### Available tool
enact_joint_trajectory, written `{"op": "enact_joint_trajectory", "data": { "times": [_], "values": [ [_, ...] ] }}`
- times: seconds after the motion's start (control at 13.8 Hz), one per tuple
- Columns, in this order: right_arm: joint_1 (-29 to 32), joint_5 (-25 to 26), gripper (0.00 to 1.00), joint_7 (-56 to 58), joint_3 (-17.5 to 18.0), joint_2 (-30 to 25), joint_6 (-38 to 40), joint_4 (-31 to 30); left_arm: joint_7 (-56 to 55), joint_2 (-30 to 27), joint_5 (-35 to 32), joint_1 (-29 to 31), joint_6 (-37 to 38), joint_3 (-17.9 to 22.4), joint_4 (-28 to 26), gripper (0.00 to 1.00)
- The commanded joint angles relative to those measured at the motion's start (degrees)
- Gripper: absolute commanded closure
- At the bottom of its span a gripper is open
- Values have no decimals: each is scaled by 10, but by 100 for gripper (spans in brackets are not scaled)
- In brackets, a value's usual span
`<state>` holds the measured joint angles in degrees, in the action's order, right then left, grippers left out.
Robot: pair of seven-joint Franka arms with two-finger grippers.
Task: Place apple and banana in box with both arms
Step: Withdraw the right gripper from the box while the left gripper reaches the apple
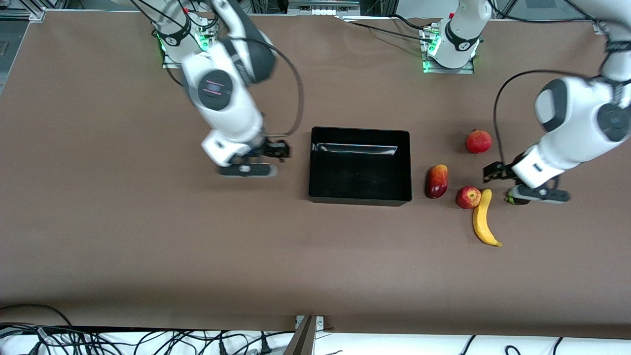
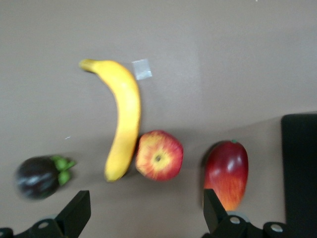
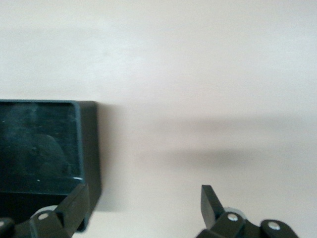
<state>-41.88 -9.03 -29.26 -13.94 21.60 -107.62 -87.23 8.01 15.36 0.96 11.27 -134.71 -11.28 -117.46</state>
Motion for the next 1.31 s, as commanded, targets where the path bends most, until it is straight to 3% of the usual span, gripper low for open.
{"op": "enact_joint_trajectory", "data": {
  "times": [0.0, 0.22, 0.29, 0.44, 0.65, 0.87, 1.02, 1.16, 1.24],
  "values": [
    [-5, 11, 0, 31, -72, -27, 65, -1, 3, 42, 0, -21, -58, 2, -15, 0],
    [14, 8, 0, 150, -156, -46, 126, 21, 28, 63, -68, -28, -90, 1, -16, 0],
    [46, 2, 0, 208, -156, -59, 133, 18, 45, 64, -90, -28, -92, 1, -16, 0],
    [131, 18, 0, 256, -109, -77, 183, 17, 102, 70, -97, -28, -112, 2, -16, 0],
    [308, 81, 0, 255, 59, -124, 183, -17, 148, 92, -97, -28, -134, 2, -22, 0],
    [388, 106, 0, 259, 118, -196, 95, -123, 148, 105, -97, -36, -166, 3, -40, 0],
    [418, 117, 0, 262, 140, -212, 100, -134, 148, 105, -118, -36, -166, 3, -41, 0],
    [433, 106, 0, 260, 140, -231, 97, -124, 148, 108, -119, -36, -166, 6, -40, 0],
    [442, 106, 0, 264, 140, -232, 106, -125, 148, 108, -120, -35, -164, 6, -40, 58]
  ]
}}
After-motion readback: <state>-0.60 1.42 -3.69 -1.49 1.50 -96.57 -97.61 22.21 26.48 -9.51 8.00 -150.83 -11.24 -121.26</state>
